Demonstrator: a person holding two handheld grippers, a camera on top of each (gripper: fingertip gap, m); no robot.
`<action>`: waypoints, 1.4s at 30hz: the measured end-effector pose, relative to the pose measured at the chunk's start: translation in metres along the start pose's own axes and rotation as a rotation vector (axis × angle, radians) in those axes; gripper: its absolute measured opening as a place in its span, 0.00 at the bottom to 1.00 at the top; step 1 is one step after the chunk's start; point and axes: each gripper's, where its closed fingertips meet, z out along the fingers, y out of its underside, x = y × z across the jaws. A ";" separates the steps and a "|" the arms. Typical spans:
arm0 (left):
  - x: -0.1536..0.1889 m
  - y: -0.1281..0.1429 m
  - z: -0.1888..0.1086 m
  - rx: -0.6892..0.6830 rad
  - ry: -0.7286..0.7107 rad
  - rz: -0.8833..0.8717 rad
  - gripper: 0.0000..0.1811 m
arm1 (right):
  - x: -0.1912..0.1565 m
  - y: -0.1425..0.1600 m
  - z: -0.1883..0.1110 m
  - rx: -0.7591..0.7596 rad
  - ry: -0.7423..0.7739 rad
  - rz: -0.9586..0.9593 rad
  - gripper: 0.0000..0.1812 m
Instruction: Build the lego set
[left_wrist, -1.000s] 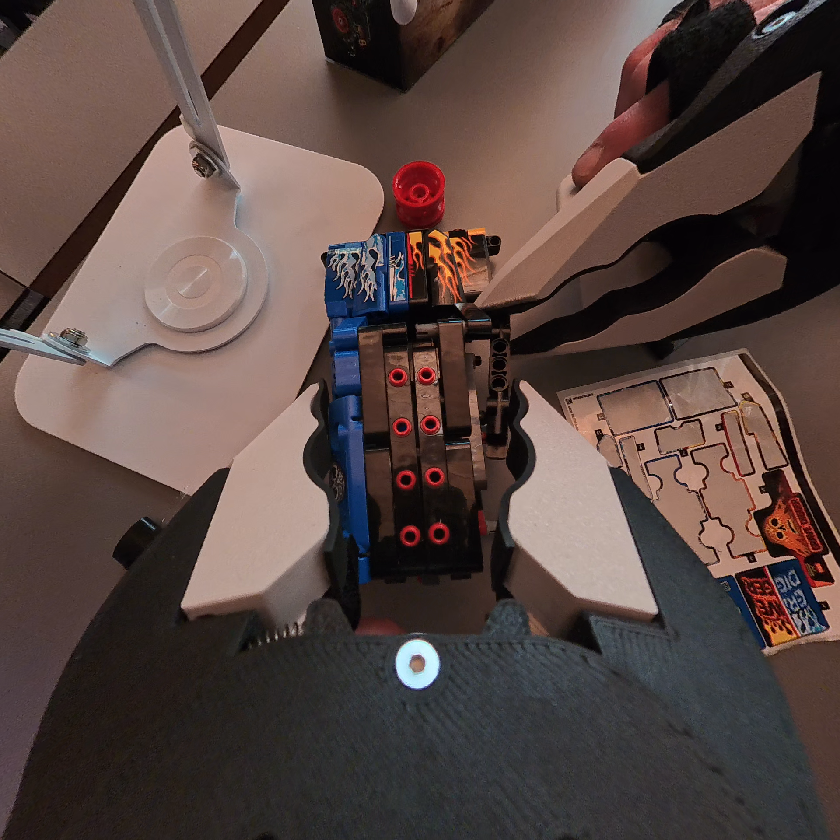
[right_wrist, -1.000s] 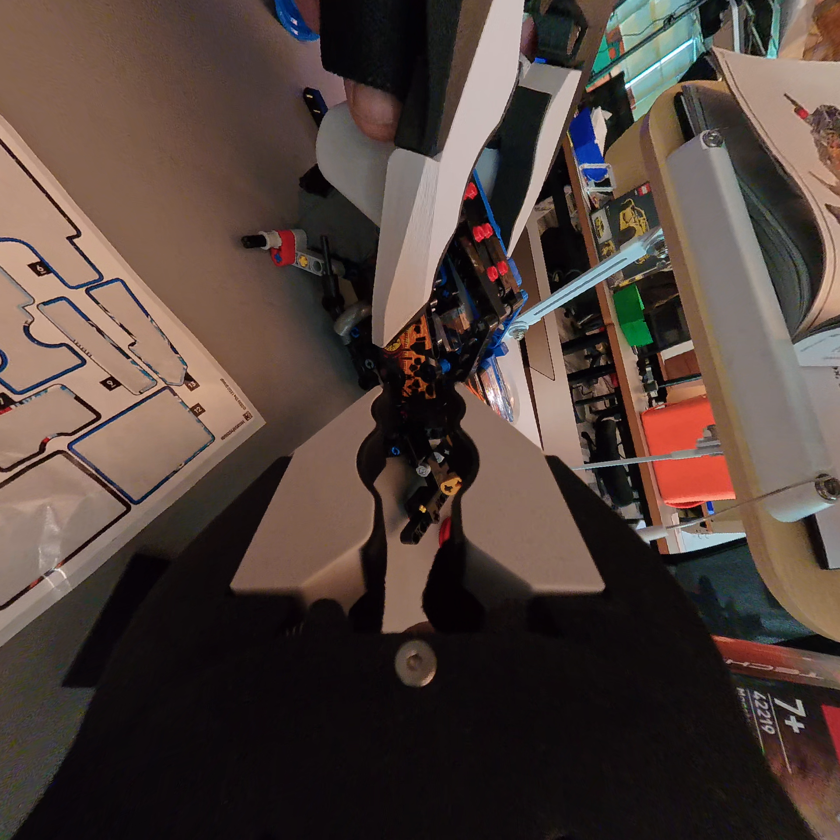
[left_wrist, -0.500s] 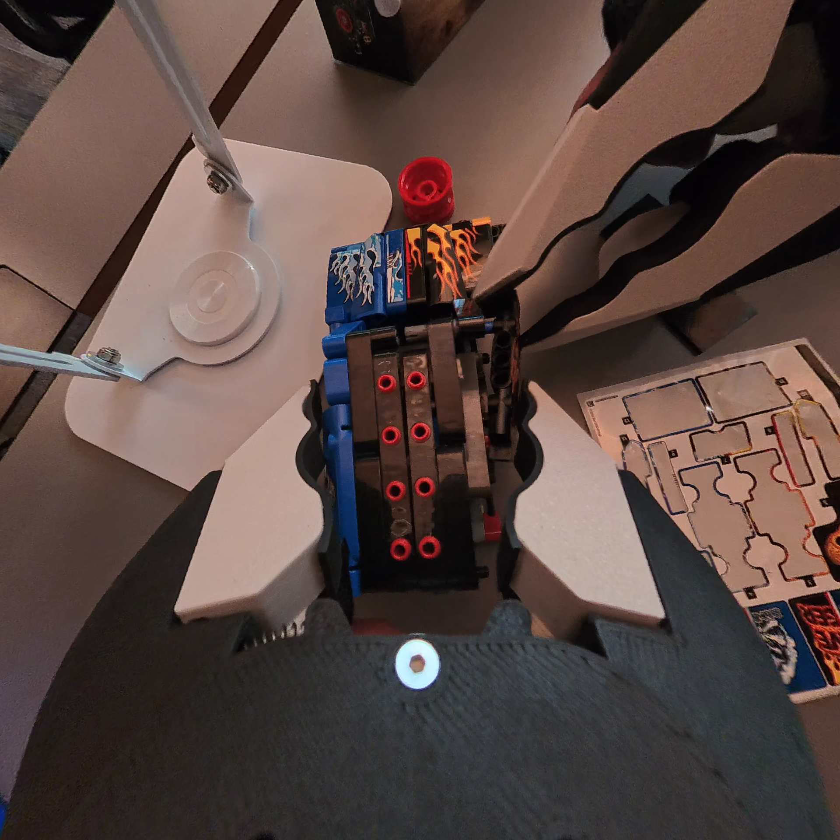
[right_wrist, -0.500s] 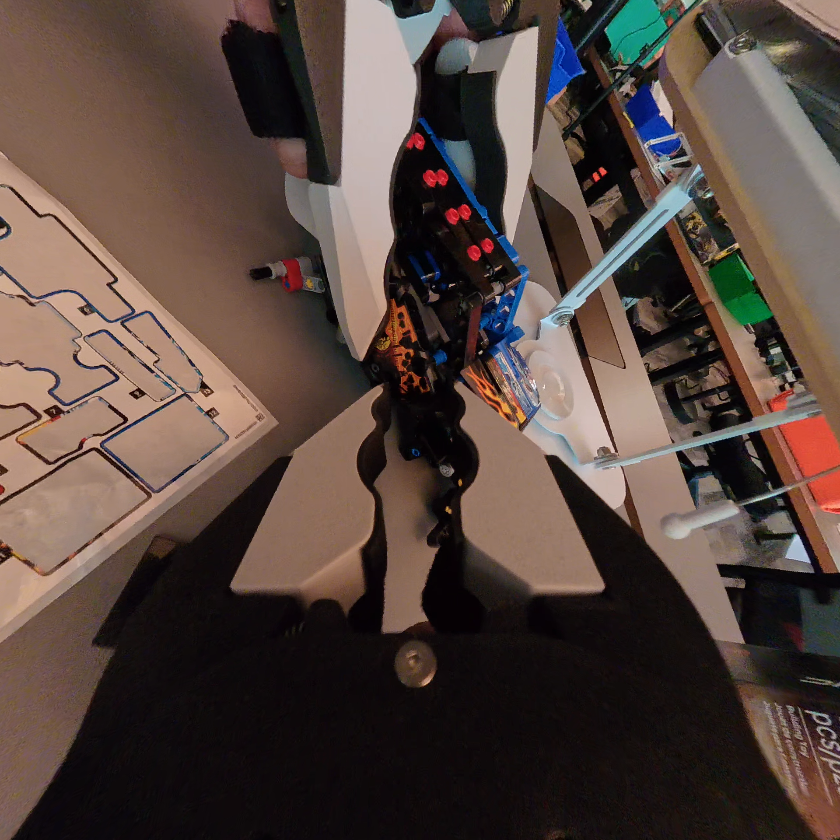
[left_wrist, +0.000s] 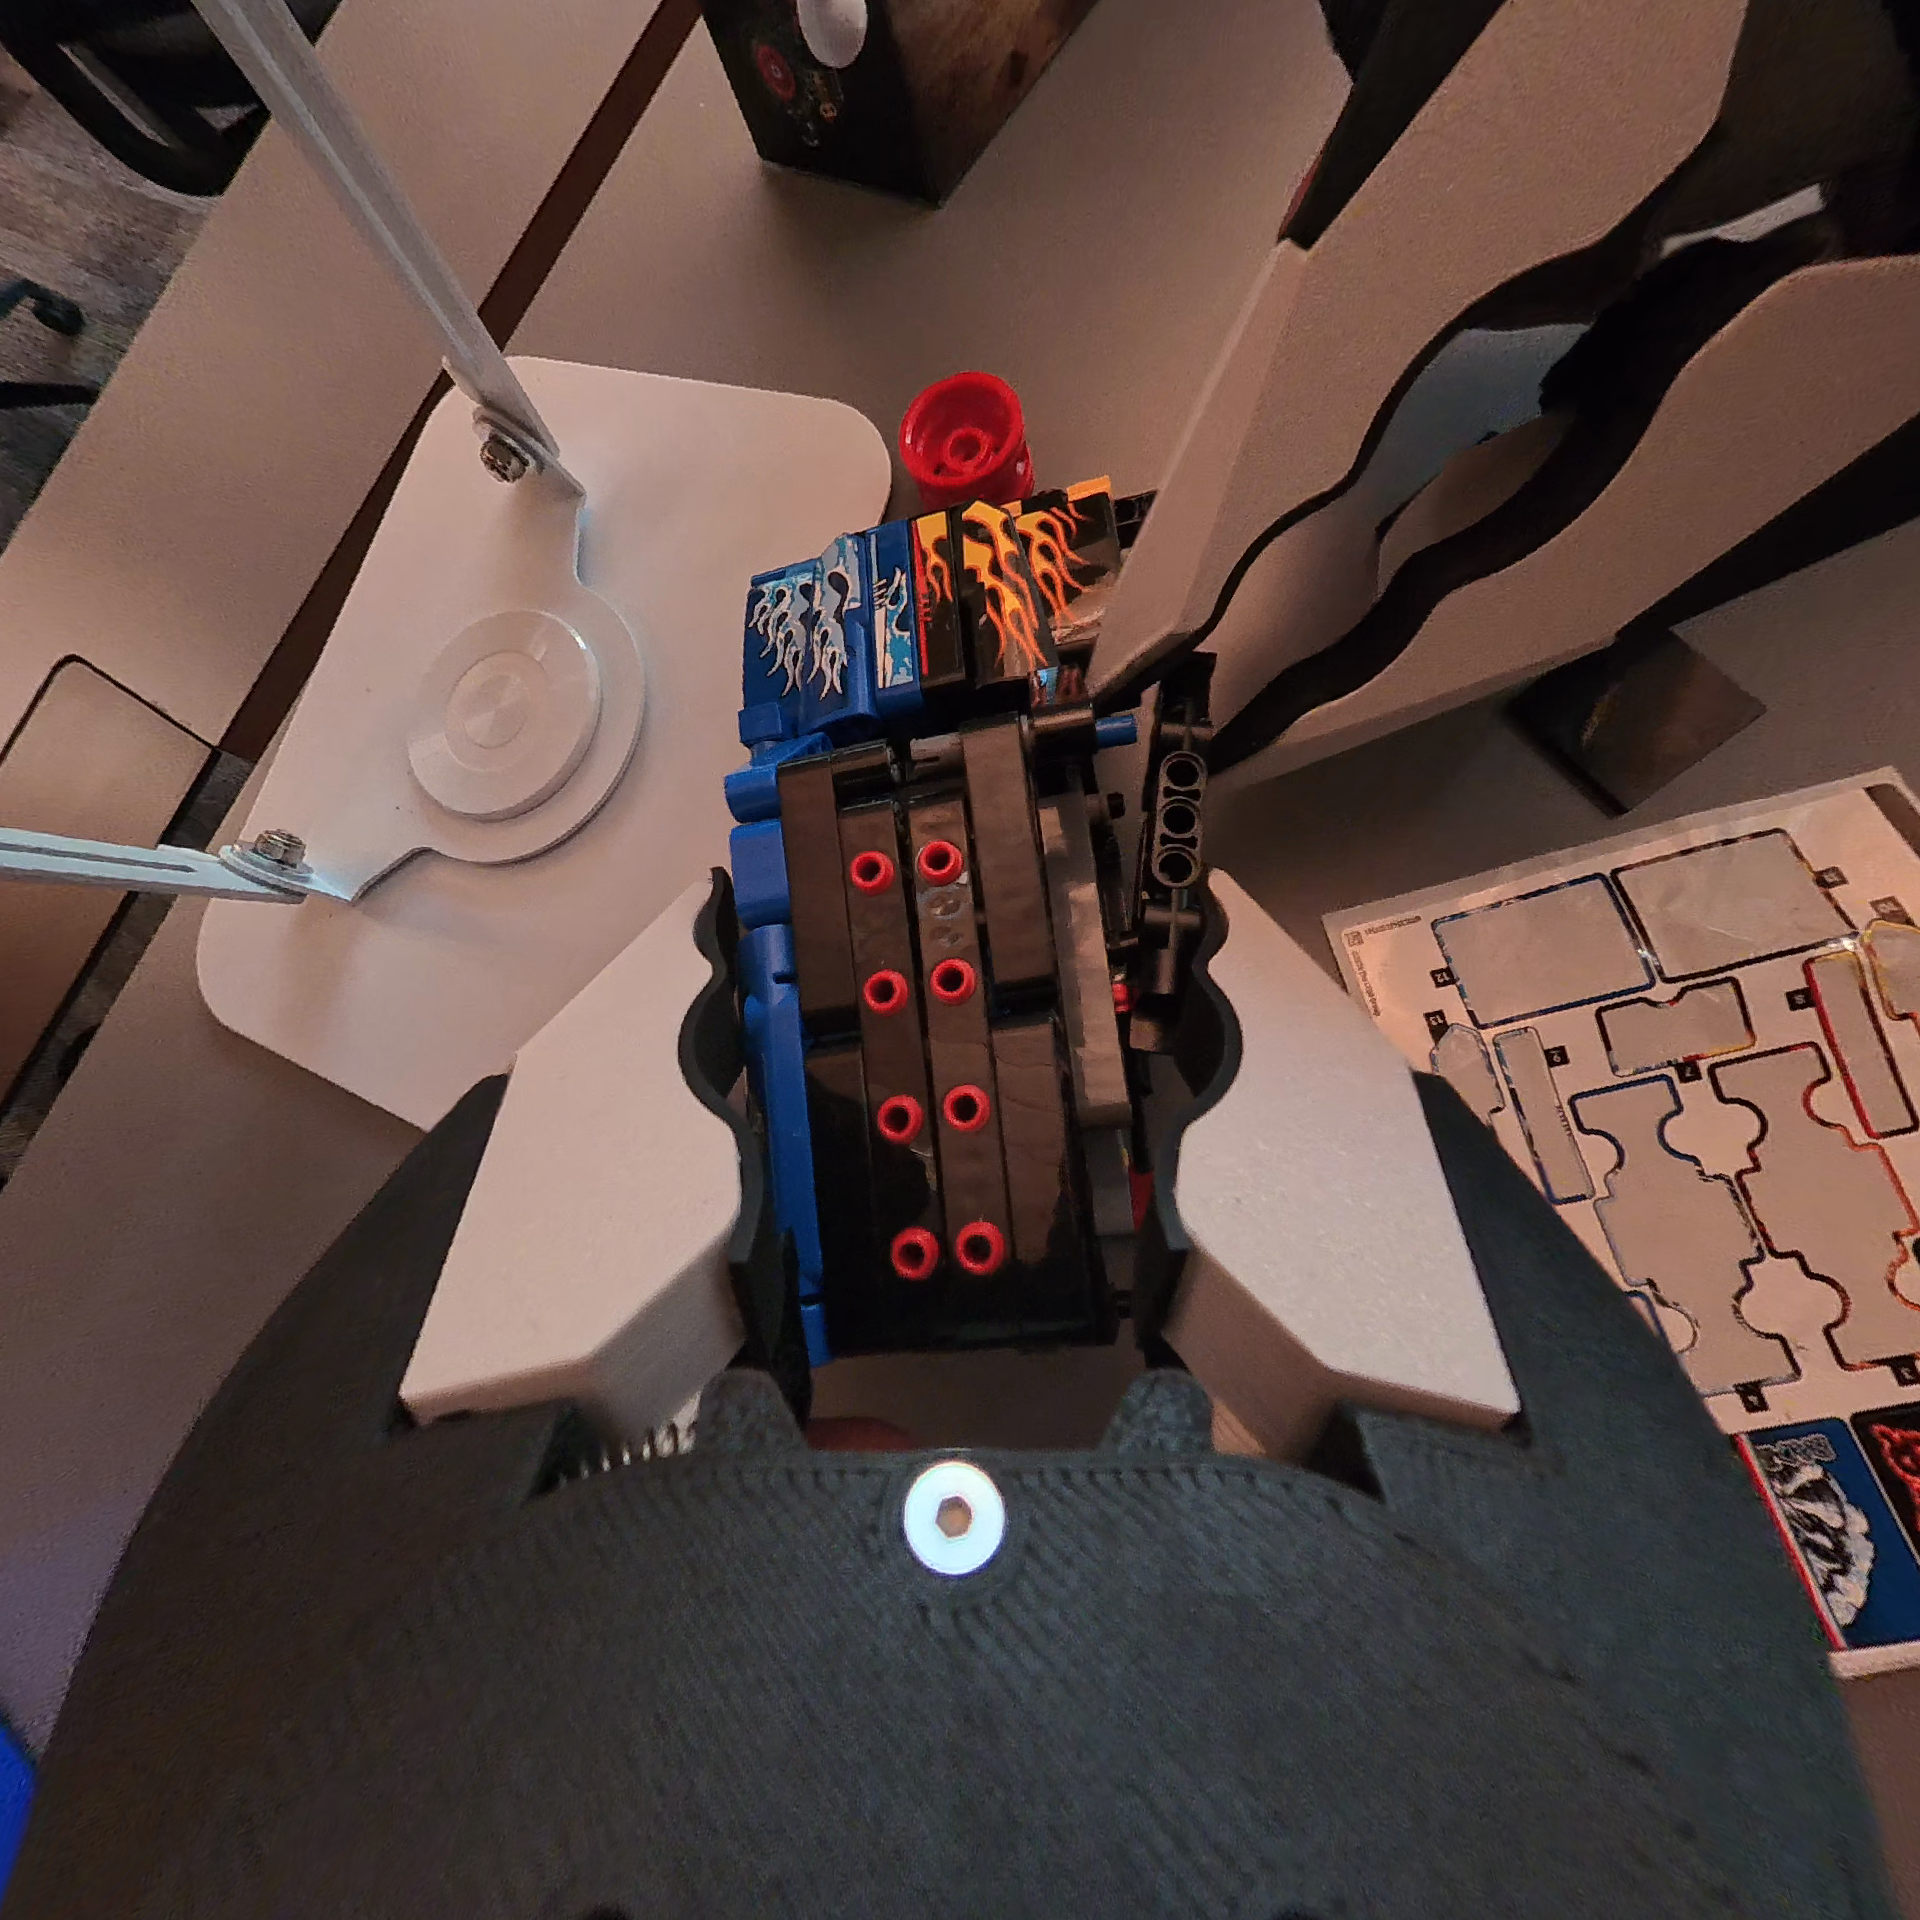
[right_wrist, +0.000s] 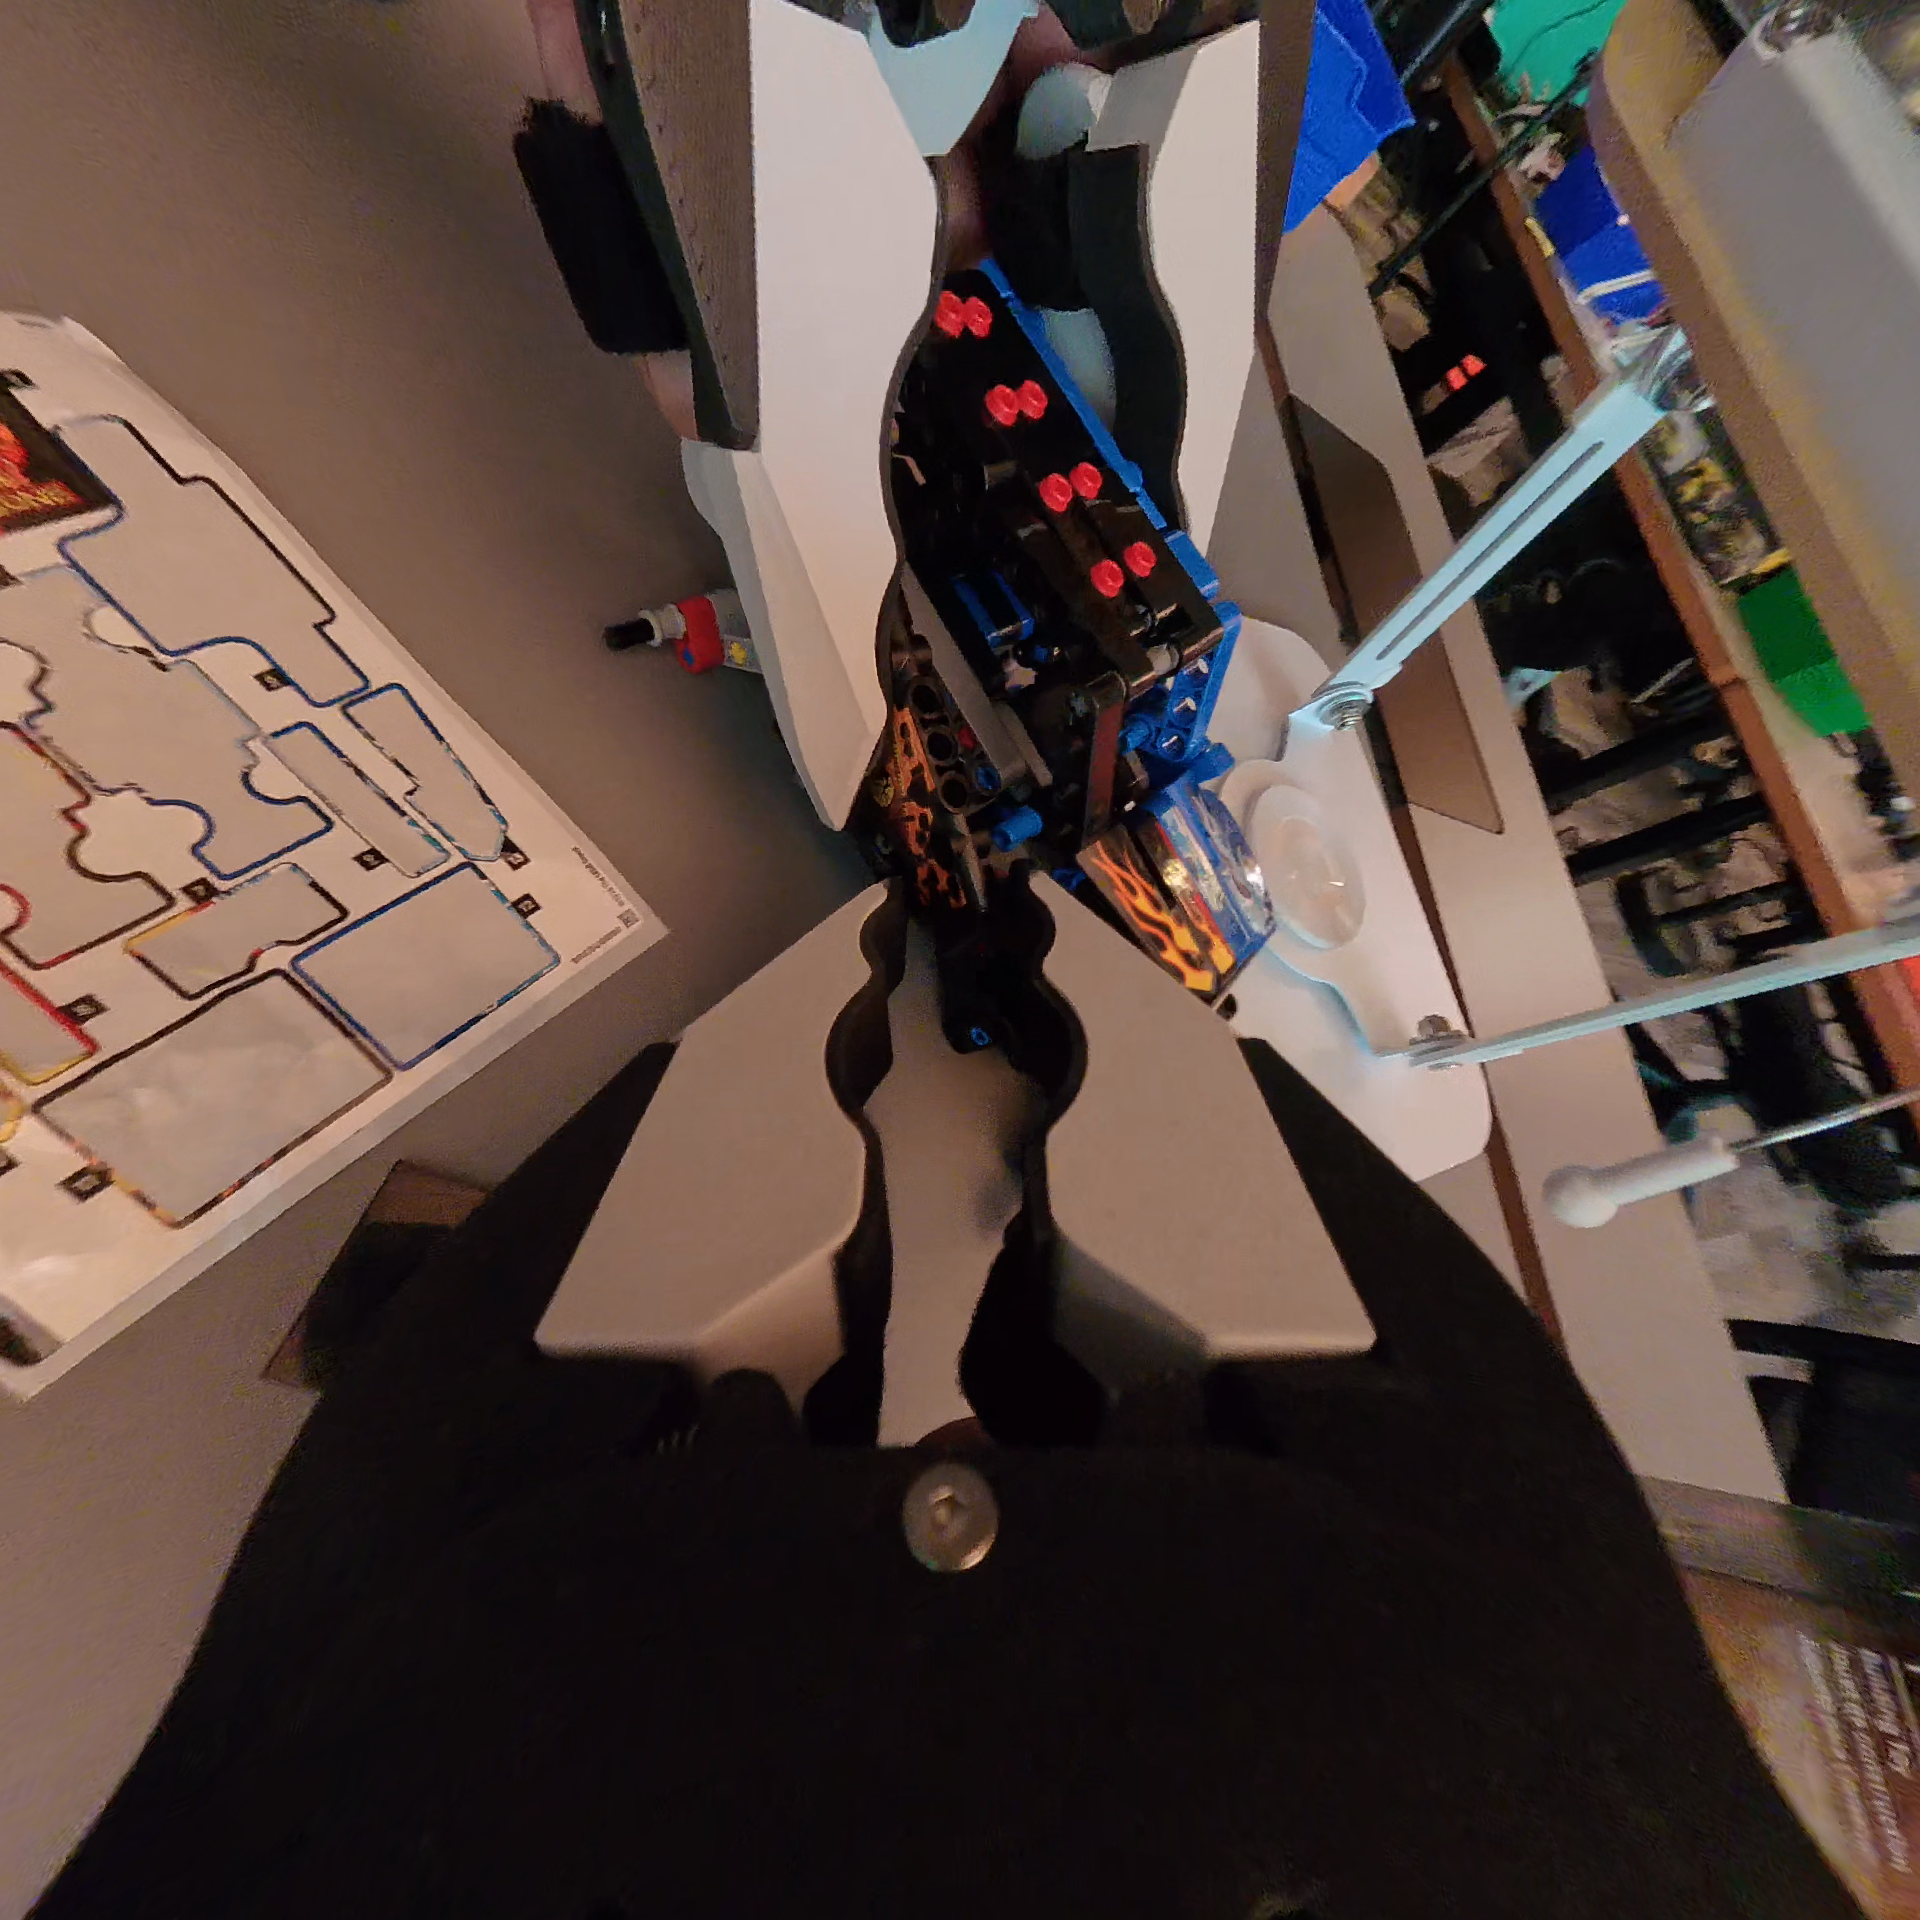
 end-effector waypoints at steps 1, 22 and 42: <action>0.000 0.000 0.000 -0.003 0.001 -0.003 0.47 | -0.001 0.000 -0.001 0.005 -0.016 0.014 0.09; 0.002 -0.002 0.002 -0.016 -0.031 -0.003 0.46 | 0.007 0.000 -0.014 0.032 -0.080 0.245 0.02; -0.005 -0.019 0.002 0.010 -0.149 0.107 0.45 | 0.000 -0.005 -0.011 0.049 -0.095 0.228 0.02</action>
